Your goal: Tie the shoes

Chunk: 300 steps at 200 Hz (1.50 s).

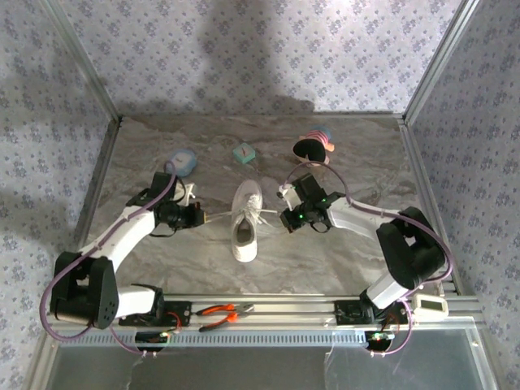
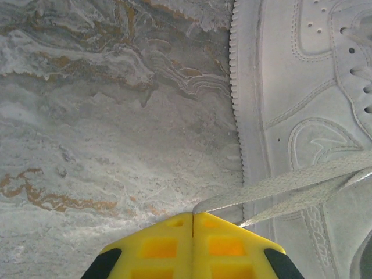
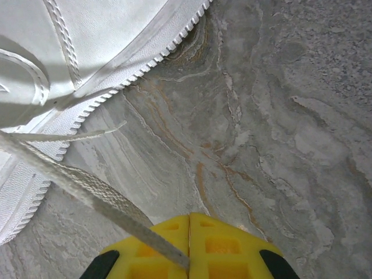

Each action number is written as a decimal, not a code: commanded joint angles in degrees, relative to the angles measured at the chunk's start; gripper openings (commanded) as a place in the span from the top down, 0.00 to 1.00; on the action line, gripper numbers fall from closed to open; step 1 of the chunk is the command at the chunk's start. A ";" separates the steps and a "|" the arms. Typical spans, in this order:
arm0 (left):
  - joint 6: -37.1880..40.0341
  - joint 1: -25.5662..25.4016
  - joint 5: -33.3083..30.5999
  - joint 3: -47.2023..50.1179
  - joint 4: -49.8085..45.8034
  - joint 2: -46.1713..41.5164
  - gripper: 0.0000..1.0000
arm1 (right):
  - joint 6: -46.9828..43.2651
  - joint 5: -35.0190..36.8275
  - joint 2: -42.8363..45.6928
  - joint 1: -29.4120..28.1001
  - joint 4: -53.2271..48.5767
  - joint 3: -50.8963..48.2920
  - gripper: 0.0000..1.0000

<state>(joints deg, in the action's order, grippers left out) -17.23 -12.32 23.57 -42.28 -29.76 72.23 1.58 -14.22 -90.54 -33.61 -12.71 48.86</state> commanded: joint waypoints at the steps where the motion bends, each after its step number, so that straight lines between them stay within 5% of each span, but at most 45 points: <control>1: -0.70 1.51 -3.97 1.72 -2.17 -1.13 1.00 | -2.21 2.41 -1.66 1.17 -6.60 1.57 1.00; 115: -1.24 2.74 -4.76 5.08 0.59 -2.74 1.00 | -0.27 -1.18 -3.32 4.34 -8.70 4.09 1.00; 123: -1.22 2.73 -4.06 5.11 1.79 -3.99 0.99 | -0.31 -2.07 -2.54 4.33 -8.65 4.68 0.88; 144: -0.63 2.74 -3.75 3.03 1.64 -6.41 0.61 | -0.51 -3.83 -0.04 4.38 -9.42 6.65 0.60; 165: 1.79 2.71 -4.35 0.25 -0.35 -7.51 0.51 | -0.84 -5.50 2.54 4.42 -10.32 8.67 0.47; 230: 3.99 2.22 7.00 -1.67 4.75 -5.97 0.61 | 3.27 -3.52 4.85 1.63 -16.14 15.32 0.46; 300: 1.44 -2.34 7.61 -7.41 8.28 5.51 0.61 | 8.24 -4.15 -5.58 -9.62 -17.51 24.26 0.56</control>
<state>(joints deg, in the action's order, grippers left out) -14.92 -13.50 29.21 -45.76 -24.05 75.42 7.66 -17.50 -92.40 -41.95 -27.00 70.15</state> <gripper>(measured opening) 0.389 0.465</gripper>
